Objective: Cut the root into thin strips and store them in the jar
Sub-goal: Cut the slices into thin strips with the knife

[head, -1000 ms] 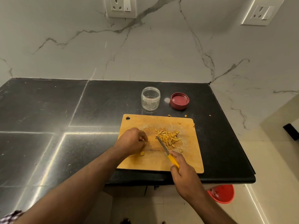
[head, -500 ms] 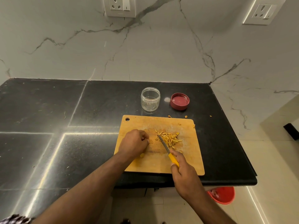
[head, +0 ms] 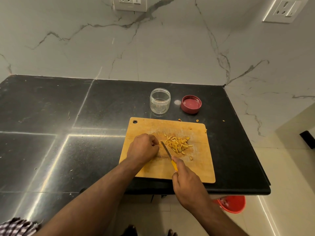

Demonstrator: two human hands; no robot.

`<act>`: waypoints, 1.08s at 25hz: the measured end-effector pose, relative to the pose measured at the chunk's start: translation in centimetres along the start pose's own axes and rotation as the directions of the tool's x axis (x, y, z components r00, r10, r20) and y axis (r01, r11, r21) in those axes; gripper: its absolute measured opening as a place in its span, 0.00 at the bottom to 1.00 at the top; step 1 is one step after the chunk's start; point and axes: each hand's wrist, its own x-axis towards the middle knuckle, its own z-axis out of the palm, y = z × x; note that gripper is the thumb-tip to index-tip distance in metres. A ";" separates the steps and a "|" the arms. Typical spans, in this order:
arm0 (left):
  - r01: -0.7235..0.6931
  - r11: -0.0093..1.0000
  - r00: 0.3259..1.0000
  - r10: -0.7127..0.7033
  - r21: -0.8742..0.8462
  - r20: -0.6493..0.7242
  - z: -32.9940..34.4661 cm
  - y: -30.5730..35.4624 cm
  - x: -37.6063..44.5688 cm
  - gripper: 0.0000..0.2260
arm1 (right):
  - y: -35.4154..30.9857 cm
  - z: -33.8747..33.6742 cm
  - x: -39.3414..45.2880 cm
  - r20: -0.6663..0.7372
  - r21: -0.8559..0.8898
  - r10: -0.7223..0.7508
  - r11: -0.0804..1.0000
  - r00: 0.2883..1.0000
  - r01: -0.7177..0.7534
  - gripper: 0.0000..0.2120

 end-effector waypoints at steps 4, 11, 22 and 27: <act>0.007 1.000 1.000 -0.007 -0.006 0.008 0.0 0.1 0.0 0.05 | -0.3 0.4 0.2 0.008 -0.044 -0.013 0.999 1.000 0.013 0.24; 0.032 0.999 0.999 -0.032 0.006 -0.009 0.3 0.4 0.0 0.03 | -0.7 1.1 0.5 0.028 -0.131 -0.051 0.990 0.998 0.054 0.24; 0.022 0.999 1.000 -0.023 -0.041 -0.008 0.8 -0.1 -0.2 0.07 | 0.2 -0.3 -1.8 -0.081 -0.037 -0.040 0.999 0.996 0.037 0.23; 0.021 0.997 1.000 -0.023 -0.076 -0.021 0.8 -0.3 -0.3 0.06 | -0.4 0.3 -0.7 -0.037 -0.046 -0.058 0.997 0.998 0.056 0.23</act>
